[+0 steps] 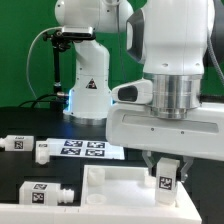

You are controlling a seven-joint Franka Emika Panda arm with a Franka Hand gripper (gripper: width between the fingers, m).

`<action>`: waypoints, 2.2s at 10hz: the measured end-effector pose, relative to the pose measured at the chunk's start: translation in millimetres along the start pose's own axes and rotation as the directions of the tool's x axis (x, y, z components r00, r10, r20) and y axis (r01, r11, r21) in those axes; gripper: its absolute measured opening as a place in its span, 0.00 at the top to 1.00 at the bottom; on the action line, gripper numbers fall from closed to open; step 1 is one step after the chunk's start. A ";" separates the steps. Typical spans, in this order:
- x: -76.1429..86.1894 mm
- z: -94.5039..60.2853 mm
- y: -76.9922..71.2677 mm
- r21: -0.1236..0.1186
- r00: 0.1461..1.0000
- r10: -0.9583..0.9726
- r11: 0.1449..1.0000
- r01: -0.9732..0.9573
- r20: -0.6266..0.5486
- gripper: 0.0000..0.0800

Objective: Assemble one leg

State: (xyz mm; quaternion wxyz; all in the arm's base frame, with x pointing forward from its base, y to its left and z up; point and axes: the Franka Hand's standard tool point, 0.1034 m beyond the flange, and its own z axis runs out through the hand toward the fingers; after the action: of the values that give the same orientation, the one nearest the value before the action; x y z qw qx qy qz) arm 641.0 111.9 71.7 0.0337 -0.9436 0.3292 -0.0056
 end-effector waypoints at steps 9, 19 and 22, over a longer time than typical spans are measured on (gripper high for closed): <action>-2.4 -6.9 -1.7 0.013 0.967 -0.253 0.967 0.253 -0.006 0.20; -0.1 -4.6 -0.5 -0.009 0.684 -0.729 0.684 0.729 0.005 0.44; -0.3 -4.4 -1.0 -0.008 0.810 -0.586 0.810 0.586 0.002 0.64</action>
Offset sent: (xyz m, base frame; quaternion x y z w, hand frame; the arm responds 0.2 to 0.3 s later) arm 0.0000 0.0000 0.0000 0.0000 0.0000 0.1296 0.9916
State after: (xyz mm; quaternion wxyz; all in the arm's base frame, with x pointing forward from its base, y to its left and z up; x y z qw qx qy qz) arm 641.3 112.6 76.2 0.0261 -0.9993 0.0224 -0.0148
